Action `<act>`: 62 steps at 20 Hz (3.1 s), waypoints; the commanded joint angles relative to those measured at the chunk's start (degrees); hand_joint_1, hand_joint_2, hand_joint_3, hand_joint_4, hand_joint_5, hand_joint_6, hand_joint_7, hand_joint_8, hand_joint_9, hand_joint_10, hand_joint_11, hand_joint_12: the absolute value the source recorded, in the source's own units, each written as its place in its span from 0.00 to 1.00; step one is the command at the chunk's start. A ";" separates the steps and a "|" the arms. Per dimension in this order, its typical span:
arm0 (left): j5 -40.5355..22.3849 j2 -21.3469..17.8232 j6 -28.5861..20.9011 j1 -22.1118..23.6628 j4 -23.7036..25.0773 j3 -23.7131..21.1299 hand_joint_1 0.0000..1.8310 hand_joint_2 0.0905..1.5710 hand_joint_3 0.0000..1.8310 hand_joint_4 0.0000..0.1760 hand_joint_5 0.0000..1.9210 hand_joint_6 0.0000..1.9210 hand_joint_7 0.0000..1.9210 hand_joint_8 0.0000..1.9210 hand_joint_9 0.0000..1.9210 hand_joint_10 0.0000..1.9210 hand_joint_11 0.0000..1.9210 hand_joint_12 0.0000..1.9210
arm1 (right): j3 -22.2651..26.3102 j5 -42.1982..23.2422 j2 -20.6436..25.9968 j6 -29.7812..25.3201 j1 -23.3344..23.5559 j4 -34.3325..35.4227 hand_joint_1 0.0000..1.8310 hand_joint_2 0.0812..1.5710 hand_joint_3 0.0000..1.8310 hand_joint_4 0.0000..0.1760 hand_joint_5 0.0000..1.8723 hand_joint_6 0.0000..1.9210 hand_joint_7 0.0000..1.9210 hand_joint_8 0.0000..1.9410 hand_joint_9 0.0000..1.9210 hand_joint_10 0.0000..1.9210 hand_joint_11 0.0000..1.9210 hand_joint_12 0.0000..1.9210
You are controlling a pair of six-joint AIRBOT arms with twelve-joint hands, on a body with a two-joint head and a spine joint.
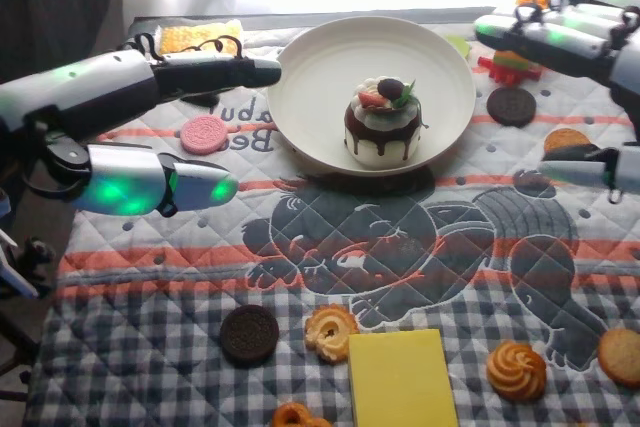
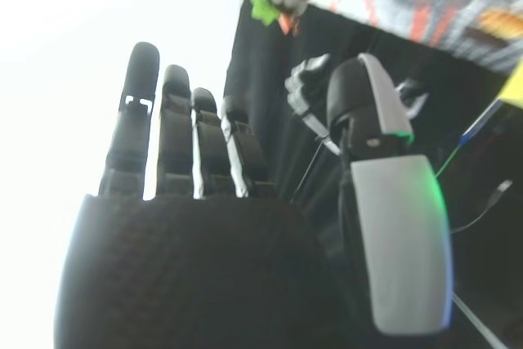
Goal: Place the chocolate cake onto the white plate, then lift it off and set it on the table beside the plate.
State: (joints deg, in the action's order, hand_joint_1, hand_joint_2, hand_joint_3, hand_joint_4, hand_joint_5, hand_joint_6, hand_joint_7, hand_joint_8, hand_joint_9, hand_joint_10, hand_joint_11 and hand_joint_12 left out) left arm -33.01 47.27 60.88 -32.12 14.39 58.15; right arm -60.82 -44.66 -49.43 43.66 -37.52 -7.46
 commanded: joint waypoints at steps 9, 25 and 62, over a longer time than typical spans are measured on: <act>-16.42 -1.35 -10.94 -9.04 -0.04 -0.44 0.44 0.74 0.00 0.31 0.00 0.44 0.00 0.49 0.03 0.67 0.04 0.93 | -8.09 7.69 -10.03 -0.13 13.04 -4.55 0.56 0.76 0.00 0.00 0.08 0.03 0.10 0.01 0.04 0.43 0.00 0.88; -18.72 -1.70 -15.37 -12.90 2.23 -1.34 0.47 0.78 0.00 0.27 0.02 0.44 0.00 0.49 0.00 0.75 0.01 0.92 | -16.31 17.63 -21.94 -0.11 16.97 -7.46 0.58 0.78 0.00 0.00 0.11 0.00 0.11 0.00 0.15 0.23 0.02 0.83; -19.42 -1.25 -15.44 -13.45 -1.04 -0.20 0.39 0.81 0.00 0.51 0.06 0.29 0.07 0.26 0.02 0.55 0.00 0.88 | -8.81 10.45 -12.50 -0.15 18.08 -5.52 0.63 0.81 0.00 0.00 0.36 0.69 0.35 0.87 0.36 1.00 0.40 1.00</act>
State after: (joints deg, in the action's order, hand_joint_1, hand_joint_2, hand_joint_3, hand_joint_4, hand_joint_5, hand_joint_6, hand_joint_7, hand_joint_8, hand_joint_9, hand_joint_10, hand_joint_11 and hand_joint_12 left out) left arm -45.89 45.98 46.00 -45.95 15.22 57.80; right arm -68.95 -27.20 -62.15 43.40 -20.21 -14.22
